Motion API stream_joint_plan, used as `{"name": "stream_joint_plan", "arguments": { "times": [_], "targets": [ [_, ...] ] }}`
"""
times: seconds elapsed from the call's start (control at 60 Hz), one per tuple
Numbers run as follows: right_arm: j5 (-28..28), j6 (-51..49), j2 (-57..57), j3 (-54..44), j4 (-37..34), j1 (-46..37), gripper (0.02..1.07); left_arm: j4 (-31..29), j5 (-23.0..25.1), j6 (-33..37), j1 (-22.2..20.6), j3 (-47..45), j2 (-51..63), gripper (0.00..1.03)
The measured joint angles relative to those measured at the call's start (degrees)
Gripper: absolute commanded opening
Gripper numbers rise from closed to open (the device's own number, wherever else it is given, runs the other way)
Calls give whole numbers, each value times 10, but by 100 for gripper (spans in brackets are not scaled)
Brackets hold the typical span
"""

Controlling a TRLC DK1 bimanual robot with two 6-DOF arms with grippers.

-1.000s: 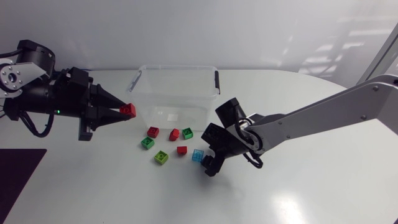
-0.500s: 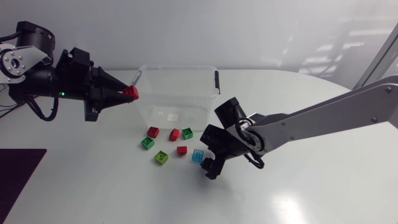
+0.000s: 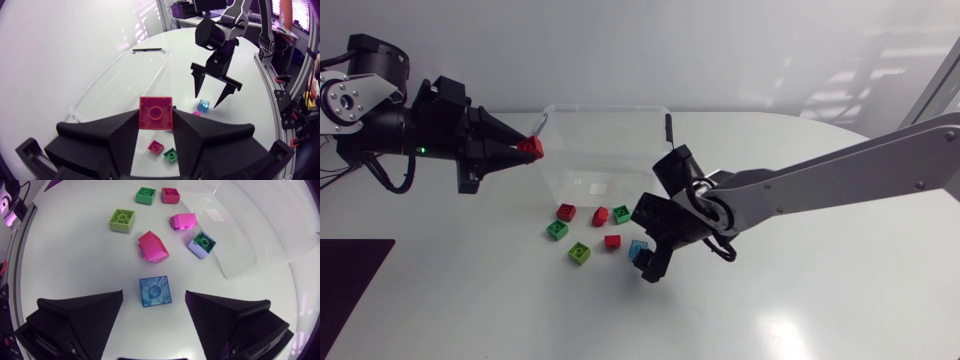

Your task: Place the duplo bricks in the container

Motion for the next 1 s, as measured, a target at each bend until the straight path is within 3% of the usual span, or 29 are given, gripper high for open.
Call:
{"name": "stream_joint_plan", "arguments": {
  "times": [0.2,0.317,0.45,0.683,0.833,1.0],
  "targets": [
    [3,0,23,50,-72,7,91,4,1,0,13,0,0,30],
    [5,0,38,78,-108,10,79,4,11,1,19,0,0,30],
    [14,0,59,111,-149,16,75,4,13,3,22,0,0,30],
    [38,0,93,158,-191,27,39,4,13,5,27,0,0,30],
    [49,0,106,160,-191,31,27,4,13,5,27,2,7,30],
    [45,3,87,142,-191,31,26,4,13,-7,20,33,37,30]
  ]
}}
